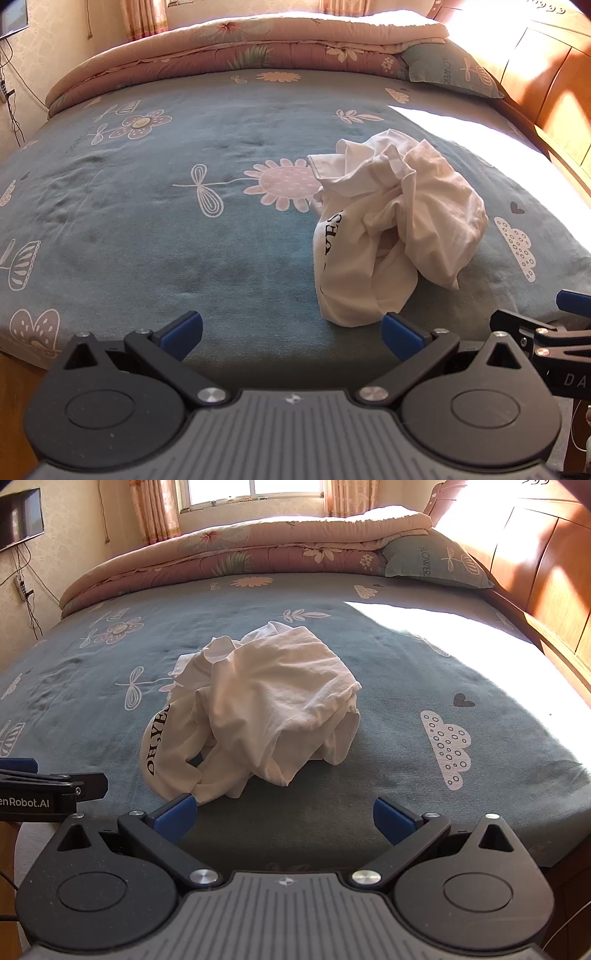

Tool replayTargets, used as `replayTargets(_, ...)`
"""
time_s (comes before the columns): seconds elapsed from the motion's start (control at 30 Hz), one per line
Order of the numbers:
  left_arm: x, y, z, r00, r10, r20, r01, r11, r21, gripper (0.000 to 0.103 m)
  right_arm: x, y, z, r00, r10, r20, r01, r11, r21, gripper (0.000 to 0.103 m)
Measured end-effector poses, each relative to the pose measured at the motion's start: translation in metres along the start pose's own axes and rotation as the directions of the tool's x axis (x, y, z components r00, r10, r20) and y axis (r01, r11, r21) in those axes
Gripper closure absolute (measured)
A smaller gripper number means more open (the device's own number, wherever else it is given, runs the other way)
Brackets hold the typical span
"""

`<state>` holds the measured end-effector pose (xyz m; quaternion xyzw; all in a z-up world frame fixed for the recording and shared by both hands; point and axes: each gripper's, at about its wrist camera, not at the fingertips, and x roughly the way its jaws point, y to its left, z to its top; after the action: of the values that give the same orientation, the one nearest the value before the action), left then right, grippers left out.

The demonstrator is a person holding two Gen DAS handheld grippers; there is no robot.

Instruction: Fold clothes

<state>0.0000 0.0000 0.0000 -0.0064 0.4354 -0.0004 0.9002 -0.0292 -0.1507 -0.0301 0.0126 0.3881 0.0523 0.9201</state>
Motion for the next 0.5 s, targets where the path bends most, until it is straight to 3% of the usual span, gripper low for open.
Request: replayTargets(0.5,0.0020,-0.0025,-0.0013,1.000,0.012,0.003,-0.012,1.000,0.006,0.001,0.0008,-0.0025,-0.0002,1.000,0.010,-0.008,-0.010,1.000,0.015,0.000)
